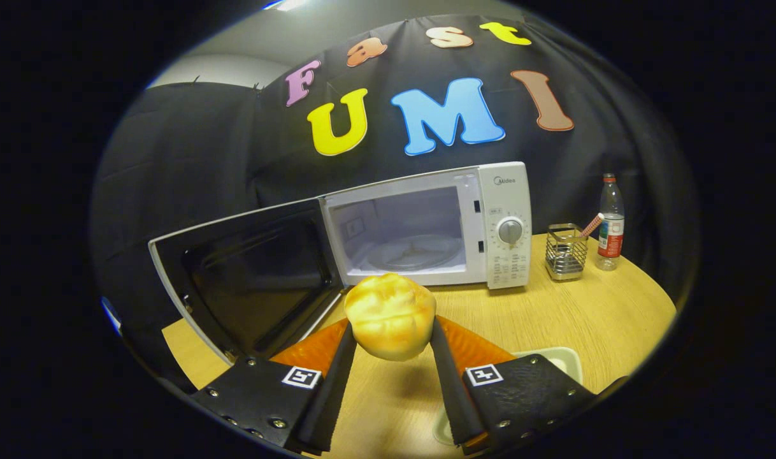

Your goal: Open the microwave, put the food inside, and close the microwave door.

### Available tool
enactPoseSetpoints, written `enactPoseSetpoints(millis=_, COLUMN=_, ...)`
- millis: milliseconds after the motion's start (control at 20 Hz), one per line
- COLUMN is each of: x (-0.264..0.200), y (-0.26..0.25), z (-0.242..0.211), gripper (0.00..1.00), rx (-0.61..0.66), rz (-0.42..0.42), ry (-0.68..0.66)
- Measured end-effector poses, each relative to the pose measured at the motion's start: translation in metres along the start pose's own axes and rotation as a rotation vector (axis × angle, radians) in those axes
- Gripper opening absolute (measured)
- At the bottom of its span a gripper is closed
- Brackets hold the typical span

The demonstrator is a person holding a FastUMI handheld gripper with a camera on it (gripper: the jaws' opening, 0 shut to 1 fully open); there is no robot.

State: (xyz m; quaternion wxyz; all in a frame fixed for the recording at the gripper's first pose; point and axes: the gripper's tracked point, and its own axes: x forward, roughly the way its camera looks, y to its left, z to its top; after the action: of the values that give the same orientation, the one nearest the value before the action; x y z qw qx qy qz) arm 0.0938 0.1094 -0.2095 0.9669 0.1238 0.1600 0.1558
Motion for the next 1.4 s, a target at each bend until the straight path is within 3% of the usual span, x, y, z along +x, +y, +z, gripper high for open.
enactPoseSetpoints(millis=500, x=0.096, y=0.039, z=0.026, gripper=0.68, rx=0.192, rz=0.039, ry=-0.028)
enactPoseSetpoints(millis=1050, x=0.215, y=0.015, z=0.031, gripper=0.67, rx=0.423, rz=-0.045, ry=-0.004)
enactPoseSetpoints(millis=1400, x=0.275, y=0.001, z=0.023, gripper=0.68, rx=0.475, rz=-0.123, ry=0.03)
